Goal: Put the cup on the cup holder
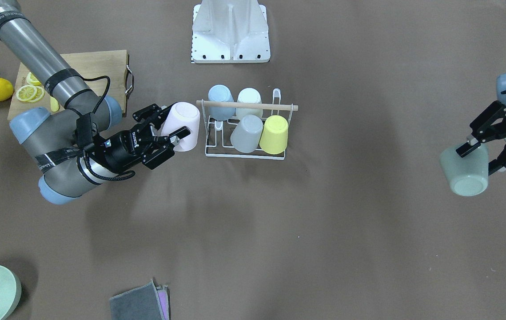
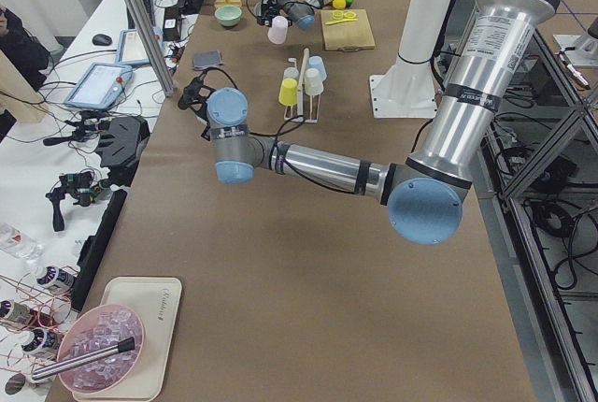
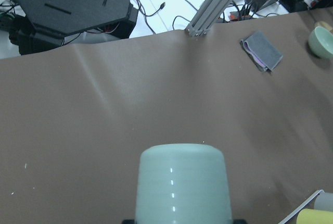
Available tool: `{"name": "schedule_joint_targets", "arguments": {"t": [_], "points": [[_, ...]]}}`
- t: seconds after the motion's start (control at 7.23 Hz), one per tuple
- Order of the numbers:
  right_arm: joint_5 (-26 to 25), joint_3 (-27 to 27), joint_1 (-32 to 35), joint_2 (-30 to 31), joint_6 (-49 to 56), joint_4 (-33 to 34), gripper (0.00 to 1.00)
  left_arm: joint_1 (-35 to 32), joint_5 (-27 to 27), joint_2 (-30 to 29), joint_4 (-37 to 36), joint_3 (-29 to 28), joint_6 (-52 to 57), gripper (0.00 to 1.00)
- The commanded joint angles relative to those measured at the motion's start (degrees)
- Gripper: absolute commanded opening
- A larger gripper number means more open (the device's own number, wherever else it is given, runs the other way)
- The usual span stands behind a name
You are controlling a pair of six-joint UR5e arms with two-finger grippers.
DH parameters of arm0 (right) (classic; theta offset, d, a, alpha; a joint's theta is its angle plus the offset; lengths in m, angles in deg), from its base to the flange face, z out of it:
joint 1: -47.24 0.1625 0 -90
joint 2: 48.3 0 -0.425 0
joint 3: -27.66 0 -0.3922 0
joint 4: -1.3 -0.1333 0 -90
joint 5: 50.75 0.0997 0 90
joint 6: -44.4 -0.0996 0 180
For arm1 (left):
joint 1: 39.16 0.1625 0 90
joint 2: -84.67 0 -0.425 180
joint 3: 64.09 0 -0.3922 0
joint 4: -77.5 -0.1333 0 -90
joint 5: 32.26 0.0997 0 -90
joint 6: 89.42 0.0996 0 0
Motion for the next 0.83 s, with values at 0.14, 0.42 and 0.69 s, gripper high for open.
{"name": "schedule_joint_targets", "arguments": {"t": [0.14, 0.42, 0.69], "points": [[0.12, 2.37, -3.41, -3.0, 1.73, 0.1, 0.28, 5.59, 18.19, 5.04, 17.44, 6.81, -17.05, 0.0], [0.38, 2.28, -4.81, -3.79, 2.17, 0.1, 0.28, 11.63, 28.3, 8.47, 23.16, 10.51, -19.8, 0.0], [0.56, 2.1, -7.53, -3.8, 3.66, 0.1, 0.28, 20.76, 36.84, 9.37, 27.91, 10.79, -19.29, 0.0]]}}
